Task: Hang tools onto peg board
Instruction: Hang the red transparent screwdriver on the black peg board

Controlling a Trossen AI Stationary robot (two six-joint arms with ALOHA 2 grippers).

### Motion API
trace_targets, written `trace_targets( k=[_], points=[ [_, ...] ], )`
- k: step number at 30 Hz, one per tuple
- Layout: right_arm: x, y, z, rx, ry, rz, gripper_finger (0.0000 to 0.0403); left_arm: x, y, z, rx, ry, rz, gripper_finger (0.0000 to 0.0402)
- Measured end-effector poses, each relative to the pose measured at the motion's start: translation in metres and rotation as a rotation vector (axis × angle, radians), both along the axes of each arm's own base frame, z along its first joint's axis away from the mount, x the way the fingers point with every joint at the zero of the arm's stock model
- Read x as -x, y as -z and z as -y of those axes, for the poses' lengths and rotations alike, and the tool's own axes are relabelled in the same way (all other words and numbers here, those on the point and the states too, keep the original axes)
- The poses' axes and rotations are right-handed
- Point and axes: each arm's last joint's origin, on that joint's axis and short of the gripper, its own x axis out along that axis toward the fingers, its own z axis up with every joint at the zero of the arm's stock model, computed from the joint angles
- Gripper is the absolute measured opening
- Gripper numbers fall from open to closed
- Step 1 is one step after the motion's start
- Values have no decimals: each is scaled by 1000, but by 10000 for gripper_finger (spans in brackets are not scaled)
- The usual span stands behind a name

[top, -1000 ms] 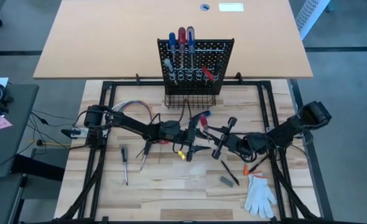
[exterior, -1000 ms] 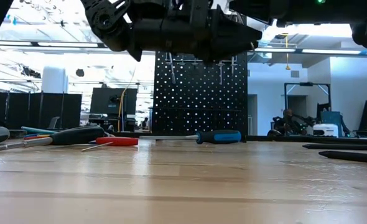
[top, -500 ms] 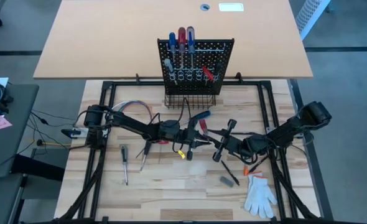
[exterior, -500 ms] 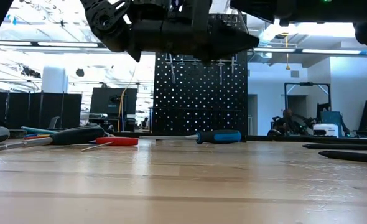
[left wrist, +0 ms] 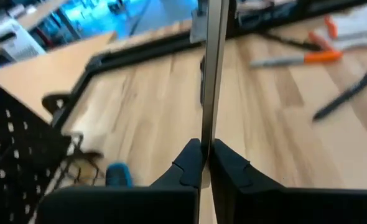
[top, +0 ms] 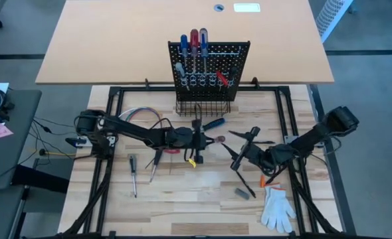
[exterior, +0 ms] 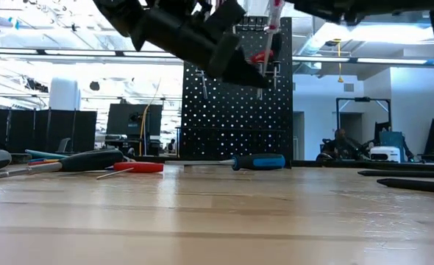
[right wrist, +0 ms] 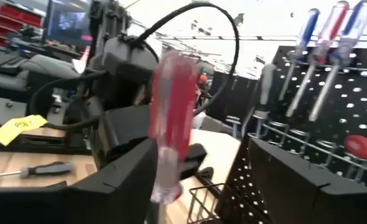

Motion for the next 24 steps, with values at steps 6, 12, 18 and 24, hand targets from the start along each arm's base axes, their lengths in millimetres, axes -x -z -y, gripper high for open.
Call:
trace_targets(
  k=[6, 12, 18, 24],
  points=[
    [-2, 2, 4, -75, -160, -23, 257, 1, 3, 0, 23, -10, -32, 3],
    [-10, 6, 18, -149, -202, -6, 254, 3, 8, 0, 40, -18, -72, 2],
    [-12, 10, 17, -145, -210, -22, 203, 4, 9, 1, 55, -20, -86, 2],
    [-14, 10, 20, -157, -247, -16, 91, 4, 9, 3, 66, -16, -86, 5]
  ],
)
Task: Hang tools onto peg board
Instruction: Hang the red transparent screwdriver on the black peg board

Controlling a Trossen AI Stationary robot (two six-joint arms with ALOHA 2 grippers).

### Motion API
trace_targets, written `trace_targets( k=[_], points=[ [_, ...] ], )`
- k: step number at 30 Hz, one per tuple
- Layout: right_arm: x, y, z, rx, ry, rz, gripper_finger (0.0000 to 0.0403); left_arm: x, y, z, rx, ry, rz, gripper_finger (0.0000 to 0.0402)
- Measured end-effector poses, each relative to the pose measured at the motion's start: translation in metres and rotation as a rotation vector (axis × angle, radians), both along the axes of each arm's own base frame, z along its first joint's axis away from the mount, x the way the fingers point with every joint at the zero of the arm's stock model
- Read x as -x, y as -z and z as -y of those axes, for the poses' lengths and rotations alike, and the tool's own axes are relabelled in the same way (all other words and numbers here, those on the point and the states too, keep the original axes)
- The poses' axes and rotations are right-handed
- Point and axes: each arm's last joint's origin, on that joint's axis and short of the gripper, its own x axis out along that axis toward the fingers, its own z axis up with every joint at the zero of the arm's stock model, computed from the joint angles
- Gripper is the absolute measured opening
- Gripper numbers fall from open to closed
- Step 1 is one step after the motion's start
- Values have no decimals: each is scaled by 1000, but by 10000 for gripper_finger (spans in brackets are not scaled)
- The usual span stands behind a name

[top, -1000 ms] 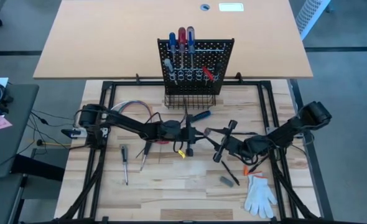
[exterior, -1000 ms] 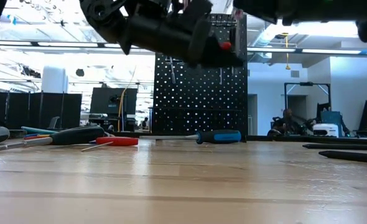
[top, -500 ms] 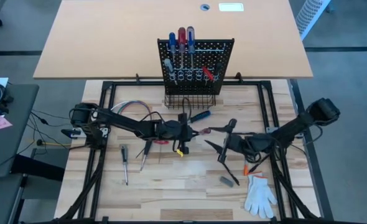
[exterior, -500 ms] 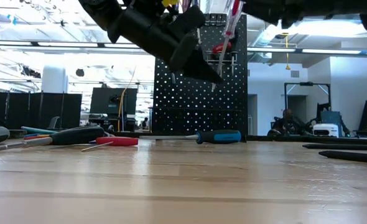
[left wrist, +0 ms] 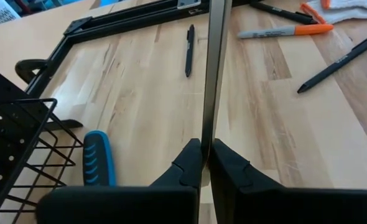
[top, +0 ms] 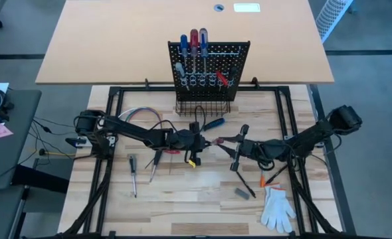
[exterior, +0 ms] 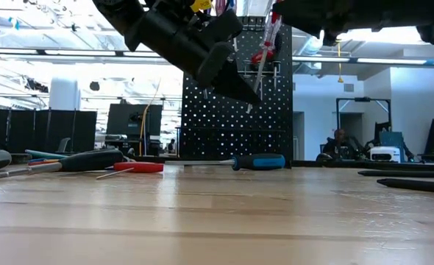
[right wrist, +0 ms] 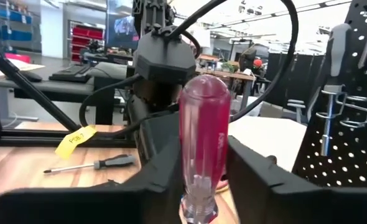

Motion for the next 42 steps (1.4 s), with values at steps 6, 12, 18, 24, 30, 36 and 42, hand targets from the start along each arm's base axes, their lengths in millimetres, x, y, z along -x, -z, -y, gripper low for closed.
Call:
trace_targets(
  k=[6, 12, 18, 24, 30, 36, 42],
  points=[
    [0, 0, 0, 6, -2, -3, 74, 0, 1, 0, 0, 0, -7, 8],
    [0, 1, -2, 5, -33, -7, 187, 1, 2, 0, -1, 0, -24, 9],
    [-2, 3, 2, -25, -52, -13, 252, 1, 2, 0, 4, 9, -23, 10],
    [-4, 3, 4, -20, -119, -11, 176, 1, 2, 2, 14, 57, -24, 10],
    [-5, 3, 8, -44, -158, -9, 103, 0, 1, 3, 32, 99, -16, 10],
    [-5, 3, 8, -50, -163, -9, 134, 0, 1, 3, 27, 99, -19, 10],
    [-5, 4, 8, -62, -167, -7, 221, 0, 1, 3, 19, 99, -18, 10]
  ],
)
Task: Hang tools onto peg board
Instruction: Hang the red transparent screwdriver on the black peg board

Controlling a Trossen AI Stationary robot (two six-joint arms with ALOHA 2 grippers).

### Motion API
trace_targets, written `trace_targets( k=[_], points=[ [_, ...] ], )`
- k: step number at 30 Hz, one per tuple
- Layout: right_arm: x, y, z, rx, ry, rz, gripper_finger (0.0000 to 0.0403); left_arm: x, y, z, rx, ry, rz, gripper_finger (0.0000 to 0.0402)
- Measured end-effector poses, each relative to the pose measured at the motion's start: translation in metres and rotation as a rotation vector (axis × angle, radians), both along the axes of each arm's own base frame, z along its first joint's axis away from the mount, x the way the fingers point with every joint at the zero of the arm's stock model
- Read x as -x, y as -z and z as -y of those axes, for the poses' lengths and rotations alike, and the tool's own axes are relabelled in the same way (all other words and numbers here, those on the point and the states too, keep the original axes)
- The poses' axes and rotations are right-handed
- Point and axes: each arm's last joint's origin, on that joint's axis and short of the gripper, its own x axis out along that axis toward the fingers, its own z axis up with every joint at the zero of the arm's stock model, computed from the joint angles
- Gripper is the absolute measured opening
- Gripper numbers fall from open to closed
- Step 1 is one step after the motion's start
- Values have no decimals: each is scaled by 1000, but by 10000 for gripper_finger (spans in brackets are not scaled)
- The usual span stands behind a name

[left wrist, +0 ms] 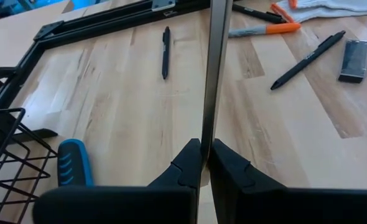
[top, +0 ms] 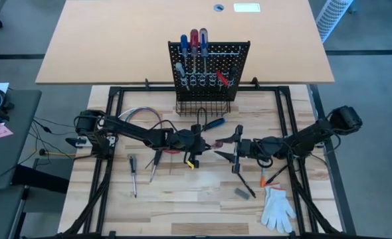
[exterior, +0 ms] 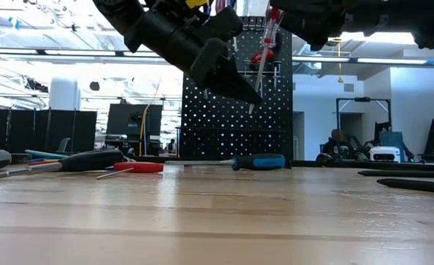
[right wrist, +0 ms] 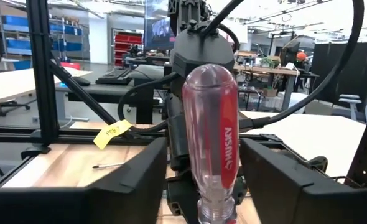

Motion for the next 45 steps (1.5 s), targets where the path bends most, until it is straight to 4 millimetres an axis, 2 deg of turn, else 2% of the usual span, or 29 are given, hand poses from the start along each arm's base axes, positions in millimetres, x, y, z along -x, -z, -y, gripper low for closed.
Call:
trace_targets(
  k=[3, 11, 17, 25, 28, 33, 35, 38, 45],
  points=[
    [0, 0, -1, 8, -18, -1, 226, 0, 1, 0, -1, 0, -8, 10],
    [0, 0, -2, 24, -68, 1, 190, 2, 3, 1, -15, 47, -39, 10],
    [-2, 1, -2, 28, -68, -9, 191, 2, 3, 2, -18, 50, -44, 10],
    [-17, 0, -10, 112, -78, -40, 186, 2, 3, 5, -25, 63, -42, 11],
    [-18, -1, -11, 112, -76, -42, 164, 2, 4, 5, -25, 62, -47, 11],
    [-14, -7, -13, 110, -51, -27, 95, 2, 3, 5, -13, 61, -39, 11],
    [-11, -9, -15, 103, -6, -31, 93, 1, 2, 5, -12, 59, -25, 14],
    [-6, -13, -19, 96, 74, -33, 93, -1, -2, 5, 29, 80, 17, 31],
    [4, -22, -27, 71, 138, -3, 93, -3, -7, 2, 108, 143, 73, 108]
  ],
)
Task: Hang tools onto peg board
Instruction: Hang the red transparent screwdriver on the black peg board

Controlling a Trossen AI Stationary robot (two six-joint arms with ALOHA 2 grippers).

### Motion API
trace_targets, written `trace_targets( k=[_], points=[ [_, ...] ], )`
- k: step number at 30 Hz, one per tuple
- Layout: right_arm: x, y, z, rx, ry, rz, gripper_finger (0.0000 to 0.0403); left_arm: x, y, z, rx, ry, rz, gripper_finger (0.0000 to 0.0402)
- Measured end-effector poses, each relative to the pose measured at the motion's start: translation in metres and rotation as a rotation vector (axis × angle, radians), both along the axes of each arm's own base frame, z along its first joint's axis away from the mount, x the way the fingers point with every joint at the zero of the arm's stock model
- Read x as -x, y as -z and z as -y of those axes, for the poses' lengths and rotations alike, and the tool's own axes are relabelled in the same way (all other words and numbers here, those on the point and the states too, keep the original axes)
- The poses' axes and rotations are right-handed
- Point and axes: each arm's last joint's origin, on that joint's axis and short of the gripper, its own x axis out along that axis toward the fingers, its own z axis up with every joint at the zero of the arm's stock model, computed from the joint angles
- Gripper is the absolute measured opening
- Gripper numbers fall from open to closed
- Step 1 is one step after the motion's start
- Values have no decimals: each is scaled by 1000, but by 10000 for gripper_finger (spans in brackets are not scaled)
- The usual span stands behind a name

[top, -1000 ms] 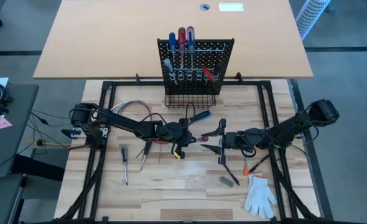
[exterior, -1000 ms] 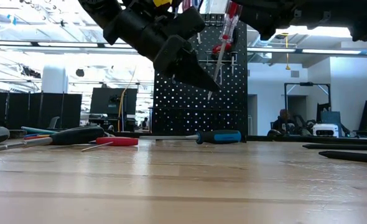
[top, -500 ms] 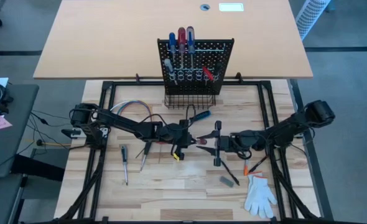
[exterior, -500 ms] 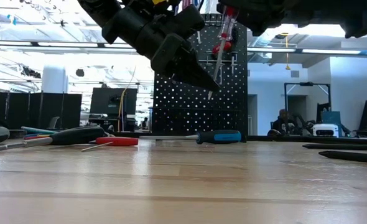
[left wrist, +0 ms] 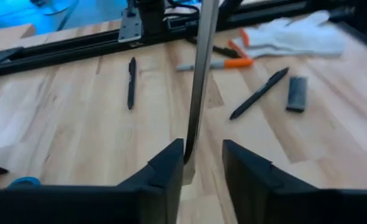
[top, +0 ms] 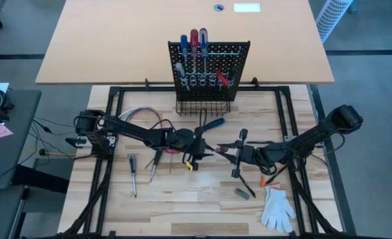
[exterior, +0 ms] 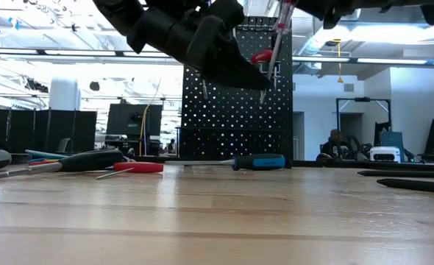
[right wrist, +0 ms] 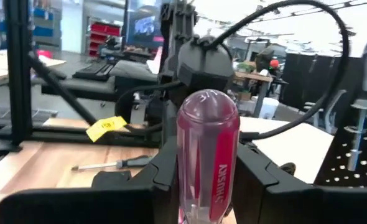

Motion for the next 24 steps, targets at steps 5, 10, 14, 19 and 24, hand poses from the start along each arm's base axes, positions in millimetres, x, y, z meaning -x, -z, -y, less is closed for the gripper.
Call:
trace_targets(
  k=[5, 10, 14, 19, 24],
  points=[
    [3, -4, 1, -38, 79, 34, 93, -2, -4, -6, 44, -24, 40, 136],
    [3, -6, 4, -89, 103, 62, 93, -6, -5, -2, 9, -43, 114, 135],
    [3, -6, 4, -96, 137, 59, 93, -7, -3, 5, -46, -104, 165, 125],
    [7, -8, 0, -99, 201, 67, 93, 5, 4, 10, -67, -178, 306, 100],
    [11, -12, -3, -117, 228, 102, 93, 21, 13, 4, -37, -171, 427, 80]
  ],
)
